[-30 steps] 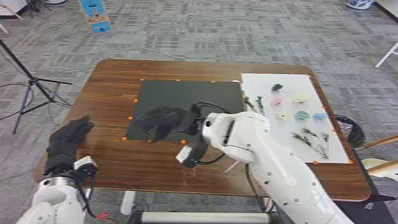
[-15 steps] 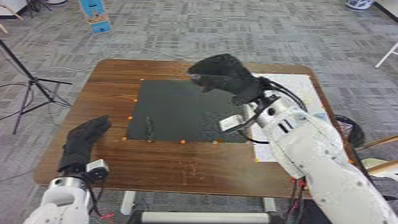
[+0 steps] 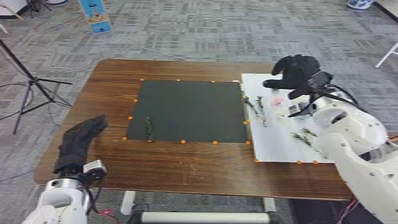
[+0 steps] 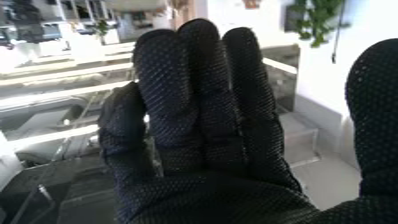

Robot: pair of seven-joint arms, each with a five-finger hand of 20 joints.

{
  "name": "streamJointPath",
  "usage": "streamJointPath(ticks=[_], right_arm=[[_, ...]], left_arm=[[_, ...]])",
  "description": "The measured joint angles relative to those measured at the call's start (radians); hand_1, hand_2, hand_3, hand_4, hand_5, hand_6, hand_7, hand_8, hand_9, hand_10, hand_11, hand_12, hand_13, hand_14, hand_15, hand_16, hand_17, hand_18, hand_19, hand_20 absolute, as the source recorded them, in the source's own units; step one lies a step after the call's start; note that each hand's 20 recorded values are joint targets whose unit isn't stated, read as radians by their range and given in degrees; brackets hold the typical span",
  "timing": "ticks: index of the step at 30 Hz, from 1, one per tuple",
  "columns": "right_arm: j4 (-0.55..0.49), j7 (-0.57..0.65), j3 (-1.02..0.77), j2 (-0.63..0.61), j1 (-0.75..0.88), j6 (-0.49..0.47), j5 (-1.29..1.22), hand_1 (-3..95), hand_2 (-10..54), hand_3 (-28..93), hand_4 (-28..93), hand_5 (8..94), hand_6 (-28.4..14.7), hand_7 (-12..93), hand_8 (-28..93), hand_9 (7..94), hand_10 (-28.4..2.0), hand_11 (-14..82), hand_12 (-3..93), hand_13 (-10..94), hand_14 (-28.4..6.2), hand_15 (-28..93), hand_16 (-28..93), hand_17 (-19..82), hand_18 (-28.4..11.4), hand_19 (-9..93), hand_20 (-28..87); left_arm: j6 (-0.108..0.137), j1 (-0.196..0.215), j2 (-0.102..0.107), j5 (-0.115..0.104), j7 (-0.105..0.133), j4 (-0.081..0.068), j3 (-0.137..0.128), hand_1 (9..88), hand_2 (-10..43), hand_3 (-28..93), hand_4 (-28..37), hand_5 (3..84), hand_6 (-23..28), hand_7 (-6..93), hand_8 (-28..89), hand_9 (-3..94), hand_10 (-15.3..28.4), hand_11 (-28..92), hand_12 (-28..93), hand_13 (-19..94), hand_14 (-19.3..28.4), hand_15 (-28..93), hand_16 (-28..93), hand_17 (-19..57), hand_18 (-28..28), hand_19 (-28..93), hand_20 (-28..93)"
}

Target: Arrange flowers

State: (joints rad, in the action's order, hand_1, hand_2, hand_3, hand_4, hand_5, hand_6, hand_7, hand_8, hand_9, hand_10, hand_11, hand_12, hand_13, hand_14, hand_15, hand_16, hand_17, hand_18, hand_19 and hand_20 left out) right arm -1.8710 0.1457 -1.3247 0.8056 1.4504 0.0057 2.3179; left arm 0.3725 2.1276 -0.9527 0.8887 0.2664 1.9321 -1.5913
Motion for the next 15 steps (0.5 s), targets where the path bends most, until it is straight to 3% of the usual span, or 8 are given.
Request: streamJointPath(ticks=[6,15], right_arm=[[-0.124,0.022,-0.22,-0.075,0.19,-0.004,-0.034,23.1,-9.5,63,-15,67.8,-3.8,27,-6,76.1,-15.9,26.2,24.8,68,-16.2,54,34,29,-25.9,74,60],[-0.219,0.065,-0.394,-0.047,0.474,-0.03,-0.019,22.9,-9.5,63,-14,70.5,-3.1,31,-5,79.5,-15.4,29.3,26.4,70,-15.9,56,35,32,-26.6,78,61]], left_arm=[[0.0,0.004,0.0,0.005,0.0,0.006,-0.014,21.5,11.1,74,-28.3,50.6,1.0,16.6,-8,51.2,11.9,17,12,37,13.8,11,0,1.4,10.6,4,14],[-0.002,0.02,0.0,0.011,0.0,0.016,-0.024,21.5,11.2,74,-28.3,50.4,1.0,16.6,-8,50.9,12.0,17,12,37,13.9,11,0,1.4,10.7,4,14]])
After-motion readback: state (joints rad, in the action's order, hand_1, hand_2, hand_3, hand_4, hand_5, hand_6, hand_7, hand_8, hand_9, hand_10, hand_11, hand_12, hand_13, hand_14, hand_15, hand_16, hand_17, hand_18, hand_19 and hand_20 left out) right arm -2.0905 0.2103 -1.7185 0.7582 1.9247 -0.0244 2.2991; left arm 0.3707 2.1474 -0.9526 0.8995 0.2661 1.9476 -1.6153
